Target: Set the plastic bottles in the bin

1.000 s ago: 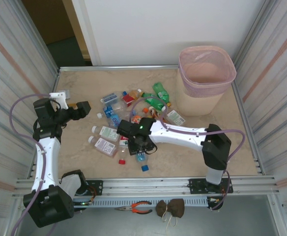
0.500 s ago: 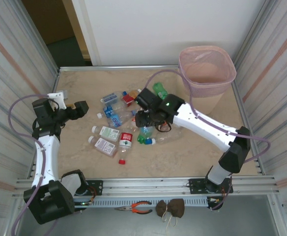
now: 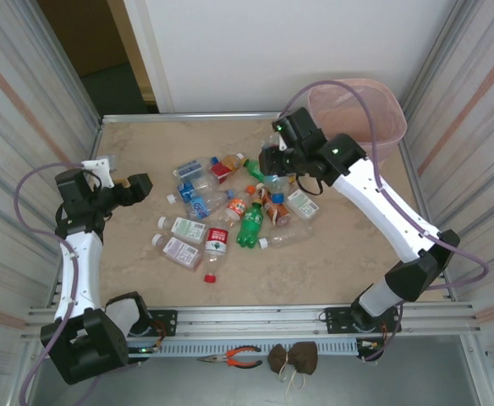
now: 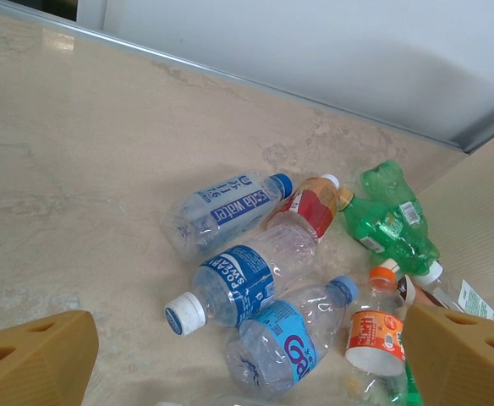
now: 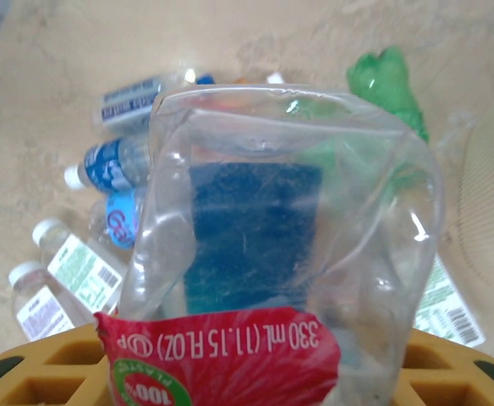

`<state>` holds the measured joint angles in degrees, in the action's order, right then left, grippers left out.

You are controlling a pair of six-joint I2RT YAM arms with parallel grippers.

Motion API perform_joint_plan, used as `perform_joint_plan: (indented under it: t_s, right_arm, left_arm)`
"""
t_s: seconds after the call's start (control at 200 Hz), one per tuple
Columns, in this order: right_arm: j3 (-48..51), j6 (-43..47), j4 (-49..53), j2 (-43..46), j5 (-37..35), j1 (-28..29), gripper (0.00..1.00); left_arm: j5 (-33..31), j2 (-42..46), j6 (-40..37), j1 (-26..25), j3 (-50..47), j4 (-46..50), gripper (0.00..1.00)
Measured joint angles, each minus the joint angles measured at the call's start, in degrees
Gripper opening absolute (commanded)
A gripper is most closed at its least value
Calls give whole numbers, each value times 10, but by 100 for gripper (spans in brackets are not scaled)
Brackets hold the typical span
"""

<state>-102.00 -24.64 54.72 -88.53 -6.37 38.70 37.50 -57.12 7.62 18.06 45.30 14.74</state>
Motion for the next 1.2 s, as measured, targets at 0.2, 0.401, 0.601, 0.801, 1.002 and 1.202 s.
perform_joint_plan:
  t_s: [0.2,0.401,0.601,0.801,1.002,1.202]
  right_arm:
    - [-66,45,-8,2,-8,-58,49]
    - [-123,82,-31,5,-20,-120,50]
    - [-147,115,-38,0,-31,-195,51]
    - [-167,161,-42,-25,-44,-262,52]
    - [-167,217,-41,-71,-42,-315,53]
    - [-196,252,-16,-133,-37,-353,52]
  left_arm:
    - [0,0,0,0,0,0,93]
    - [4,-3,0,0,0,0,93]
    - [5,-4,2,0,0,0,93]
    - [6,-5,2,0,0,-1,93]
    - [16,-15,7,0,0,-2,92]
    - [19,-21,13,0,0,-6,92]
